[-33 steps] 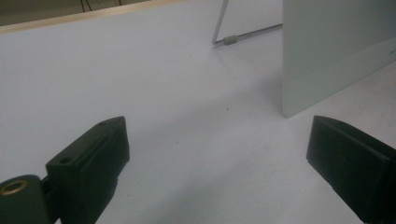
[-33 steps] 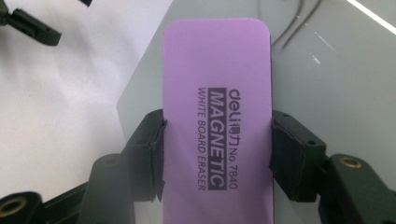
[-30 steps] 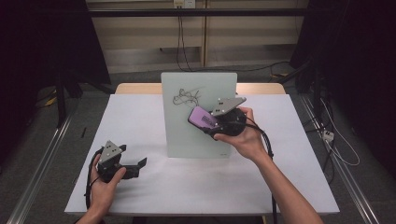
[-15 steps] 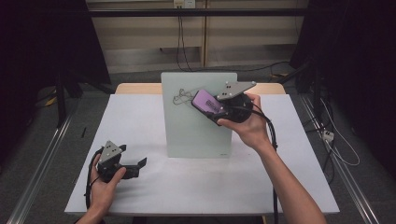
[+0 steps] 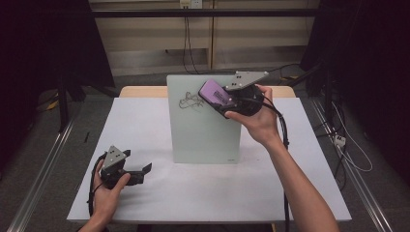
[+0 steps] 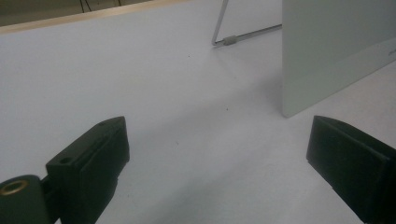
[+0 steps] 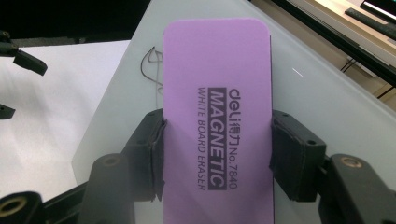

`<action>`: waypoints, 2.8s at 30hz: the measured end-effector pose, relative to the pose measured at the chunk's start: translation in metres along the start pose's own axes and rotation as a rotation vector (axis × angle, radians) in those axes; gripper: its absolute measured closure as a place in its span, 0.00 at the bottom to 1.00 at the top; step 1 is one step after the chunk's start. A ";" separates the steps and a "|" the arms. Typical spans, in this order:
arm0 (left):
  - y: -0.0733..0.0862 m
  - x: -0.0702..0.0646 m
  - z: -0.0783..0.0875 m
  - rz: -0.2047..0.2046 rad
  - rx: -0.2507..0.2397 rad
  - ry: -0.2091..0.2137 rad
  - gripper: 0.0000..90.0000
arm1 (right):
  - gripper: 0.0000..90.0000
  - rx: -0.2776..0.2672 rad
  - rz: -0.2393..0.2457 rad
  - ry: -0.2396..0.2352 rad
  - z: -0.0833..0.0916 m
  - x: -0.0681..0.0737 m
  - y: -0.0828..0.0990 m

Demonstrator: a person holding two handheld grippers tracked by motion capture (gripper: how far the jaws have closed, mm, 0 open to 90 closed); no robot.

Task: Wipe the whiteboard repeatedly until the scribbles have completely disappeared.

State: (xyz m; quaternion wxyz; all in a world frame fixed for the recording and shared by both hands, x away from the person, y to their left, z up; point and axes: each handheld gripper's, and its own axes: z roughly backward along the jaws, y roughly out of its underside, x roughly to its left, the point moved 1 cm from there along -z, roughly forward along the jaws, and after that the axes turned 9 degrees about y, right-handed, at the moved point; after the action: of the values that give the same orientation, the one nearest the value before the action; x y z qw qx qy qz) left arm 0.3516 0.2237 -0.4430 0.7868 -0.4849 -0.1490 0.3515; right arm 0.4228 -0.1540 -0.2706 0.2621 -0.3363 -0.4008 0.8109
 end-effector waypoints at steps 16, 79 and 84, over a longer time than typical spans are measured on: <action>0.000 0.000 -0.001 -0.002 0.004 0.001 0.06 | 0.47 0.047 0.052 -0.057 -0.014 0.023 0.015; 0.000 -0.001 -0.001 -0.005 0.005 0.001 0.06 | 0.46 0.031 0.065 -0.028 -0.021 0.022 -0.016; 0.000 -0.001 -0.001 -0.004 0.005 0.002 0.06 | 0.46 0.060 0.107 -0.046 -0.030 0.038 -0.012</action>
State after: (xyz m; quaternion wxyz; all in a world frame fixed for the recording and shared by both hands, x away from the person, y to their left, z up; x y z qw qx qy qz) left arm 0.3515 0.2228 -0.4432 0.7888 -0.4829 -0.1483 0.3501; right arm 0.4228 -0.1071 -0.2871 0.2190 -0.3304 -0.3639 0.8429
